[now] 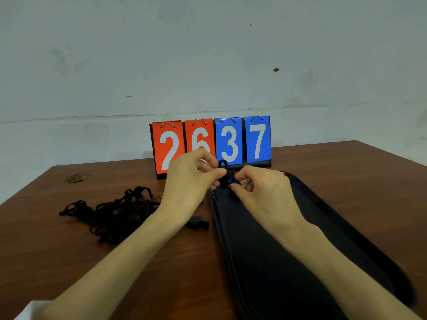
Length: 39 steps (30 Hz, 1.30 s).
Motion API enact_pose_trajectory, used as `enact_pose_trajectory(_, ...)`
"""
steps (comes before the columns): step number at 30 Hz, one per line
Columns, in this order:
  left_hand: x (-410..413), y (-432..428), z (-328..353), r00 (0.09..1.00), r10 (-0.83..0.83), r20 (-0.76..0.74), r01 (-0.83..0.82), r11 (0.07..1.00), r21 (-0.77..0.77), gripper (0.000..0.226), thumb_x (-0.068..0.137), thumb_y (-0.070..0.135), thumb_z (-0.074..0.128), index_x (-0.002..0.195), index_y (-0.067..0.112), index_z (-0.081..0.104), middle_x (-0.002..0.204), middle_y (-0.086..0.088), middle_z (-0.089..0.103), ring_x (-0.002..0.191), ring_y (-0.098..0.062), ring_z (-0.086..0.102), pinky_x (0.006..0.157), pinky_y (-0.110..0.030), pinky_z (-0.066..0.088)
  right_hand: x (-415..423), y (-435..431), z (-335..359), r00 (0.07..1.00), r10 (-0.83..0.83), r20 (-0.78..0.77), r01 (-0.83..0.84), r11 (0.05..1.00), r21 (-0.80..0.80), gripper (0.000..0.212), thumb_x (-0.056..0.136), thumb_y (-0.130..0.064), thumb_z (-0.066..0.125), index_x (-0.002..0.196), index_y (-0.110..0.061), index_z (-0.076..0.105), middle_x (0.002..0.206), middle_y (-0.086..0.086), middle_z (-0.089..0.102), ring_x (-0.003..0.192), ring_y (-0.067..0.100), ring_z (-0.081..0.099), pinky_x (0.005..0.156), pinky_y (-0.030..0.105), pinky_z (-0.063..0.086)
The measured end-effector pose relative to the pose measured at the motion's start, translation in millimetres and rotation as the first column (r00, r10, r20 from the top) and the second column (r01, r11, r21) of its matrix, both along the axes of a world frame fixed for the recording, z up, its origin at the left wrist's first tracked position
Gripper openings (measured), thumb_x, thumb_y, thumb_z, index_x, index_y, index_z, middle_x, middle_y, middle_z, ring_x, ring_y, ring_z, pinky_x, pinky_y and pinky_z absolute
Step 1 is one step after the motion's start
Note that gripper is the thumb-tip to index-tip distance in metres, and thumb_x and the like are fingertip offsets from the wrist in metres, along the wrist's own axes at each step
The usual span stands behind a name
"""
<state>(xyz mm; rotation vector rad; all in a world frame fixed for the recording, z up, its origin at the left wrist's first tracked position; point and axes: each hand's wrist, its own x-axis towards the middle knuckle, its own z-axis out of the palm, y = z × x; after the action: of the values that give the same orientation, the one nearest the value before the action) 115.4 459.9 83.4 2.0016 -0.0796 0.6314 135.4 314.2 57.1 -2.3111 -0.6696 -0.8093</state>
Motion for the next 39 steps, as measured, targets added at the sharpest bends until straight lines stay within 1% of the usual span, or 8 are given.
enact_pose_trajectory(7, -8, -9, -5, 0.991, 0.052, 0.121, -0.102, 0.88, 0.463, 0.025, 0.088, 0.03, 0.06, 0.107, 0.017, 0.07, 0.1, 0.002, 0.067, 0.086, -0.003, 0.053, 0.08, -0.013, 0.042, -1, 0, 0, 0.998, -0.011, -0.054, 0.009, 0.999, -0.04, 0.02, 0.083, -0.025, 0.066, 0.099, -0.012, 0.065, 0.092, 0.001, 0.068, 0.088, 0.007, 0.06, 0.08, 0.026, 0.053)
enact_pose_trajectory(14, -5, -4, -3, 0.997, 0.079, 0.022, -0.081, 0.916, 0.393, 0.026, 0.086, 0.021, 0.065, 0.112, 0.016, 0.068, 0.096, 0.002, 0.071, 0.081, -0.003, 0.059, 0.084, -0.016, 0.044, -3, 2, 0, 0.996, -0.018, -0.088, 0.009, 0.995, -0.096, 0.018, 0.085, -0.024, 0.064, 0.099, -0.014, 0.063, 0.092, 0.001, 0.067, 0.088, 0.008, 0.059, 0.081, 0.027, 0.053)
enact_pose_trajectory(21, -5, -17, -17, 0.99, 0.14, 0.026, -0.111, 0.648, 0.754, 0.024, 0.098, 0.022, 0.045, 0.119, 0.017, 0.056, 0.112, -0.001, 0.059, 0.1, -0.014, 0.057, 0.089, -0.025, 0.047, -7, 6, -3, 0.991, -0.027, -0.132, 0.003, 0.984, -0.179, 0.015, 0.089, -0.022, 0.059, 0.101, -0.014, 0.061, 0.102, 0.001, 0.066, 0.099, 0.013, 0.059, 0.089, 0.028, 0.05)
enact_pose_trajectory(24, -4, -15, -19, 0.993, 0.12, 0.021, -0.102, 0.727, 0.68, 0.023, 0.098, 0.024, 0.046, 0.113, 0.016, 0.062, 0.107, 0.0, 0.061, 0.096, -0.01, 0.057, 0.086, -0.021, 0.045, -8, 5, -4, 0.988, -0.034, -0.148, 0.006, 0.982, -0.186, 0.014, 0.089, -0.022, 0.058, 0.102, -0.016, 0.06, 0.101, -0.001, 0.066, 0.097, 0.011, 0.059, 0.086, 0.024, 0.049)
enact_pose_trajectory(27, -1, -6, -18, 0.996, 0.091, -0.02, -0.079, 0.939, 0.336, 0.014, 0.092, 0.019, 0.057, 0.096, 0.015, 0.069, 0.081, 0.006, 0.067, 0.073, -0.005, 0.064, 0.074, -0.017, 0.05, -9, 4, -2, 0.989, -0.048, -0.137, 0.022, 0.983, -0.183, 0.012, 0.088, -0.023, 0.06, 0.098, -0.016, 0.061, 0.095, -0.001, 0.066, 0.09, 0.012, 0.06, 0.082, 0.027, 0.052)
enact_pose_trajectory(30, 2, -2, -17, 0.995, 0.036, -0.089, -0.027, 0.995, 0.098, 0.014, 0.087, 0.013, 0.063, 0.1, 0.016, 0.066, 0.069, 0.004, 0.068, 0.059, -0.005, 0.066, 0.062, -0.011, 0.053, -8, 4, -2, 0.99, -0.057, -0.132, 0.032, 0.983, -0.181, 0.013, 0.087, -0.024, 0.061, 0.098, -0.015, 0.062, 0.093, -0.001, 0.066, 0.087, 0.012, 0.061, 0.081, 0.029, 0.052)
enact_pose_trajectory(36, 1, -5, -18, 0.996, 0.014, -0.094, -0.004, 0.994, 0.109, 0.009, 0.087, 0.015, 0.062, 0.092, 0.016, 0.07, 0.073, 0.005, 0.068, 0.064, -0.006, 0.066, 0.064, -0.012, 0.054, -3, 0, 0, 0.985, -0.101, -0.142, 0.082, 0.987, -0.136, 0.014, 0.086, -0.023, 0.063, 0.097, -0.015, 0.061, 0.092, 0.0, 0.067, 0.087, 0.011, 0.06, 0.08, 0.026, 0.052)
enact_pose_trajectory(39, -1, -8, -18, 0.999, 0.042, -0.023, -0.035, 0.966, 0.256, 0.013, 0.088, 0.02, 0.062, 0.097, 0.018, 0.071, 0.083, 0.009, 0.067, 0.075, -0.004, 0.063, 0.073, -0.011, 0.049, -3, -1, 1, 0.984, -0.105, -0.145, 0.084, 0.987, -0.14, 0.015, 0.086, -0.024, 0.062, 0.098, -0.015, 0.061, 0.093, 0.0, 0.067, 0.088, 0.011, 0.06, 0.081, 0.026, 0.052)
